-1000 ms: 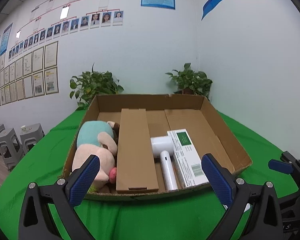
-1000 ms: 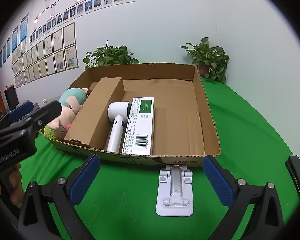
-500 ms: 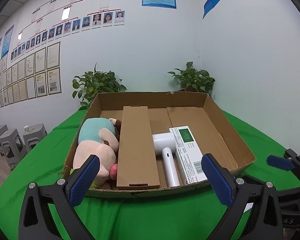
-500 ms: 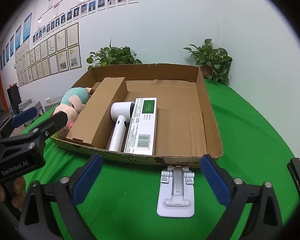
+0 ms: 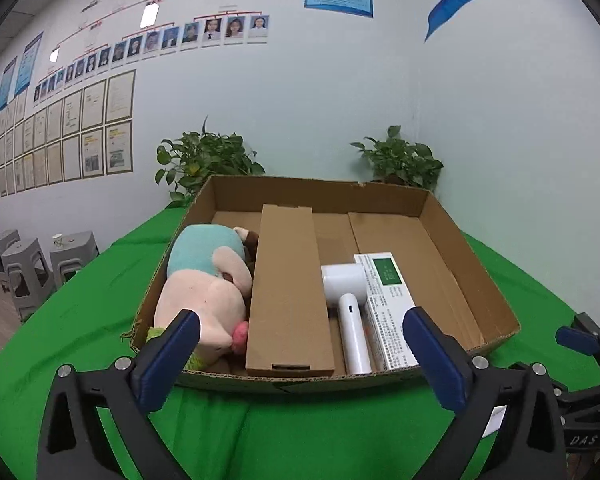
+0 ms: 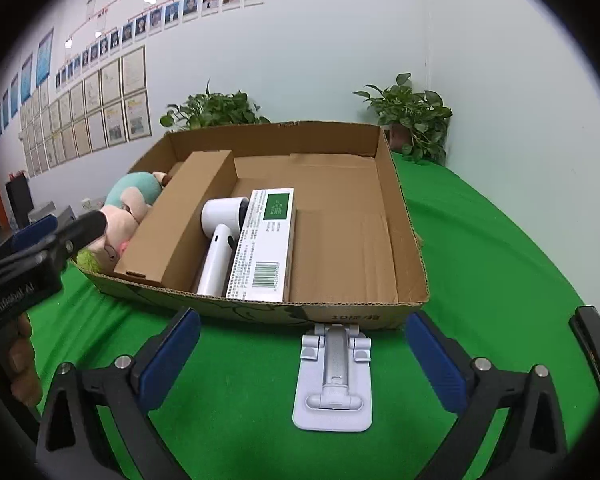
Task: Organize objects
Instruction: 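Move the left gripper to the white phone stand on the table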
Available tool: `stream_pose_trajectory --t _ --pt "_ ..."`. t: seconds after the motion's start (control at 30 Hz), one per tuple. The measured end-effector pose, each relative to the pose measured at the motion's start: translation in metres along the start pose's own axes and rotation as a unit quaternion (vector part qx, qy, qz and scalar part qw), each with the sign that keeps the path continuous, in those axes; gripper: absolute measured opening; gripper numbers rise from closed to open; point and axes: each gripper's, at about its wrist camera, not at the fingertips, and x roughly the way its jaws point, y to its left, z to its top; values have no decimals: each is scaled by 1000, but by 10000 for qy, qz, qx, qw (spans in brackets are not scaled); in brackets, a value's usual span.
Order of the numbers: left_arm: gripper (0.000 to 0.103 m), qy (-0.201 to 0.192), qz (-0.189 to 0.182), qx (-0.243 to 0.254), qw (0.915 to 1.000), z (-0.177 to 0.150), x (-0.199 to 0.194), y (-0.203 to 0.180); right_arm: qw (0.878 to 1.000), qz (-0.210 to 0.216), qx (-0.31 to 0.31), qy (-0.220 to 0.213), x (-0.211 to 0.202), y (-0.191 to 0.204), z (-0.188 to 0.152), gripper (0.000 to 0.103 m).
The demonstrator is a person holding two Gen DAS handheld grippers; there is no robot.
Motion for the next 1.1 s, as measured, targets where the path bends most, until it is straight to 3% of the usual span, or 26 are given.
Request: stream_pose_trajectory --t 0.13,0.33,0.53,0.57,0.63,0.67,0.87,1.0,1.1 --pt "102 212 -97 -15 9997 -9 9 8 9986 235 -101 460 15 -7 -12 102" --pt "102 916 -405 80 9949 -40 29 13 9870 533 17 1513 49 -18 -55 102" --pt "102 1496 -962 -43 9840 -72 40 5 9868 388 73 1568 61 -20 -64 97" --pt "102 1506 -1009 -24 9834 -73 40 4 9866 312 33 1602 66 -21 -64 93" --pt "102 1484 -1094 -38 9829 -76 37 2 9853 151 -103 1701 74 -21 -63 70" --pt "102 1503 -1144 -56 9820 -77 36 1 9853 75 -244 1688 75 -19 -63 68" --pt "102 1593 -1247 -157 9792 -80 37 1 9835 335 -225 1766 60 -8 -72 68" --pt "102 1866 -1782 -367 9654 -80 41 -2 9776 978 -160 1858 35 11 -86 70" --pt "102 2200 -2421 -675 9426 -85 48 -10 9767 1111 -200 1823 26 21 -91 90"
